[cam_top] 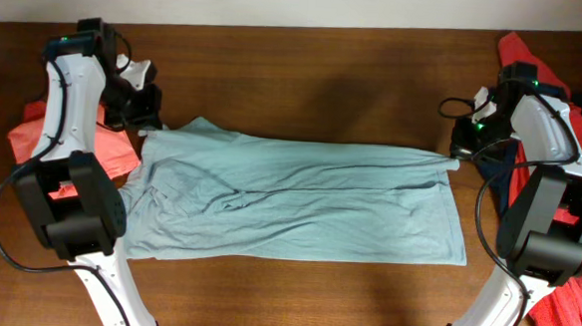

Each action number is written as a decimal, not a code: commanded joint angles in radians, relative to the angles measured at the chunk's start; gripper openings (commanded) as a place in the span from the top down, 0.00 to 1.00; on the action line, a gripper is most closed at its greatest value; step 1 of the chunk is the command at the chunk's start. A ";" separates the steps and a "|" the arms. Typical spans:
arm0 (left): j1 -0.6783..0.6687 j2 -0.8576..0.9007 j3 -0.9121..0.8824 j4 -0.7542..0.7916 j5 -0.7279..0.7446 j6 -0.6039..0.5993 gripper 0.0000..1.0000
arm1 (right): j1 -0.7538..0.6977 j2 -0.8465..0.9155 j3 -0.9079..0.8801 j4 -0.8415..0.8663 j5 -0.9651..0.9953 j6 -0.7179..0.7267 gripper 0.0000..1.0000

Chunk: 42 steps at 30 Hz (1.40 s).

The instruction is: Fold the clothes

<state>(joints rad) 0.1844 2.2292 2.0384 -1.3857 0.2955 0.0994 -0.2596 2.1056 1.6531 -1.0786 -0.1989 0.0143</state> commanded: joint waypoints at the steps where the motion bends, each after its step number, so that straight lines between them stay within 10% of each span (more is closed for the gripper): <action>1: 0.027 -0.026 0.010 -0.045 -0.004 -0.009 1.00 | -0.004 -0.037 0.019 -0.023 0.041 -0.011 0.94; 29: 0.026 -0.026 0.007 -0.303 -0.105 -0.028 1.00 | -0.004 -0.037 0.019 -0.197 0.238 -0.010 0.84; 42: 0.018 -0.026 0.006 -0.302 -0.107 -0.027 1.00 | -0.003 -0.037 0.019 -0.189 0.034 -0.089 0.71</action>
<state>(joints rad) 0.2050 2.2292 2.0384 -1.6844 0.2008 0.0845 -0.2596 2.1048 1.6531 -1.2697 -0.0742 -0.0322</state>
